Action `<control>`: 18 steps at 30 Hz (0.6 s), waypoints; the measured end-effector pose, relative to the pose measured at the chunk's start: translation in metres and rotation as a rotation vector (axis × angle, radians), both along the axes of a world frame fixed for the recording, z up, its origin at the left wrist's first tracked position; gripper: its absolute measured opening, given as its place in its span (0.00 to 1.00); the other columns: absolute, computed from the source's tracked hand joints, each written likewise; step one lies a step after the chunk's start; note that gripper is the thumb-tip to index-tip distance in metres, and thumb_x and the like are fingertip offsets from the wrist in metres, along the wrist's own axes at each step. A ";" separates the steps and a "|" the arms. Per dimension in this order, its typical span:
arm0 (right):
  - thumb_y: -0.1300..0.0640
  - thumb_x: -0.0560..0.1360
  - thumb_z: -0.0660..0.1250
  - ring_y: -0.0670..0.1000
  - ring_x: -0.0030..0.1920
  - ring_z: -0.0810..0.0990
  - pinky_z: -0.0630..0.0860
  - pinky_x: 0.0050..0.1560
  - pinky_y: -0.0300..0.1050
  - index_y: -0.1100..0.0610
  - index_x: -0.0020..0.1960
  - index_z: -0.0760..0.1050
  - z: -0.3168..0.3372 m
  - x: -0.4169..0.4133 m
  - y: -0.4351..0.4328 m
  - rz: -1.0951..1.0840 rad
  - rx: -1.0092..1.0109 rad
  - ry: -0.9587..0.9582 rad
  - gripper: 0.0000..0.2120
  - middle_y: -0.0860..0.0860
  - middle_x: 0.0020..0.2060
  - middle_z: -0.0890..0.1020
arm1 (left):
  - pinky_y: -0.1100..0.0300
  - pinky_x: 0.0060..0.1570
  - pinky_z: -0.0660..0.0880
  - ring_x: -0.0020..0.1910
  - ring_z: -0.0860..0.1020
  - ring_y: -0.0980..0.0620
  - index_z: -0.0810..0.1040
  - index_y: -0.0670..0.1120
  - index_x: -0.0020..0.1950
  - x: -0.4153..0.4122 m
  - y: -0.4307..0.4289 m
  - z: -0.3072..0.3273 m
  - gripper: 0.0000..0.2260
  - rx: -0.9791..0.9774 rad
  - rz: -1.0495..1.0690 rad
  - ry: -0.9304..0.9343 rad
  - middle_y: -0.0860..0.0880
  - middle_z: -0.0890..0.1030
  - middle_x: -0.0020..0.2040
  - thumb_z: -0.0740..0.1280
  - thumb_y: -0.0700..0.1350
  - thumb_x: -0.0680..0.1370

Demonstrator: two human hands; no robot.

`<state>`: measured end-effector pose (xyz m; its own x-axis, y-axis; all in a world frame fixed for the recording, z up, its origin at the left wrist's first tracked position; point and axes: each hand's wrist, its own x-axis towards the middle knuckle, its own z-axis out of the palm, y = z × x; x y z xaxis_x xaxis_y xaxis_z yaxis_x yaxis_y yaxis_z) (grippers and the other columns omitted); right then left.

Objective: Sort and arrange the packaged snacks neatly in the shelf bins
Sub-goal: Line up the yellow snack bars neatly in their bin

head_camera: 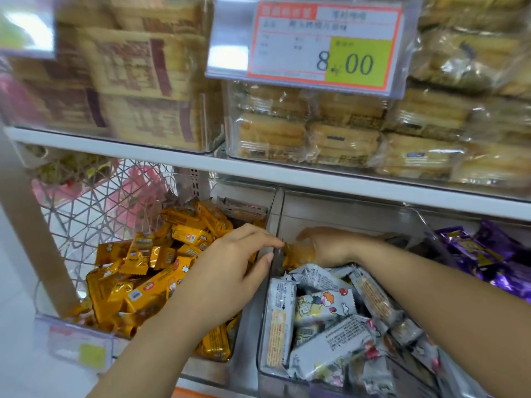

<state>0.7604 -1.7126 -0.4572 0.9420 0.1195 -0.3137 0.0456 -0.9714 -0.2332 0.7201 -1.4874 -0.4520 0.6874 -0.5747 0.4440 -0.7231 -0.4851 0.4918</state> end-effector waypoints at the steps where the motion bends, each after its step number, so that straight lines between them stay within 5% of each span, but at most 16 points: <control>1: 0.53 0.72 0.72 0.52 0.55 0.75 0.71 0.54 0.44 0.58 0.67 0.68 0.003 -0.002 0.001 -0.001 0.003 -0.032 0.27 0.54 0.61 0.76 | 0.79 0.55 0.64 0.56 0.71 0.66 0.78 0.54 0.60 0.000 0.001 0.000 0.11 -0.005 0.001 -0.001 0.62 0.74 0.54 0.63 0.44 0.79; 8: 0.54 0.67 0.74 0.44 0.55 0.73 0.71 0.54 0.35 0.43 0.68 0.63 0.035 -0.040 0.007 -0.070 0.313 -0.426 0.33 0.42 0.55 0.72 | 0.76 0.48 0.68 0.54 0.73 0.63 0.68 0.58 0.68 -0.004 0.013 0.004 0.18 -0.072 0.033 -0.014 0.63 0.68 0.60 0.62 0.47 0.79; 10: 0.57 0.69 0.73 0.42 0.55 0.72 0.67 0.50 0.25 0.46 0.69 0.64 0.047 -0.055 0.020 0.039 0.307 -0.543 0.32 0.42 0.54 0.71 | 0.74 0.46 0.69 0.56 0.74 0.58 0.61 0.64 0.69 -0.007 0.015 0.008 0.22 -0.094 0.046 -0.022 0.63 0.63 0.62 0.63 0.49 0.78; 13: 0.61 0.69 0.71 0.39 0.55 0.70 0.64 0.53 0.22 0.53 0.70 0.65 0.056 -0.066 0.049 0.283 0.280 -0.573 0.32 0.44 0.57 0.72 | 0.83 0.53 0.60 0.62 0.64 0.66 0.52 0.67 0.68 -0.010 0.019 0.011 0.31 -0.123 0.050 -0.027 0.64 0.58 0.63 0.68 0.50 0.75; 18: 0.61 0.69 0.72 0.49 0.67 0.67 0.65 0.66 0.43 0.55 0.69 0.67 0.052 -0.056 0.091 0.453 0.176 -0.751 0.31 0.50 0.65 0.73 | 0.78 0.57 0.62 0.59 0.63 0.73 0.54 0.64 0.69 -0.010 0.042 0.013 0.35 -0.180 0.101 -0.033 0.61 0.64 0.63 0.72 0.45 0.72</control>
<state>0.7041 -1.6214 -0.4051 0.7422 0.5184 0.4247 0.6171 -0.7758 -0.1316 0.7099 -1.4455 -0.4394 0.7208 -0.4131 0.5567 -0.6926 -0.4619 0.5540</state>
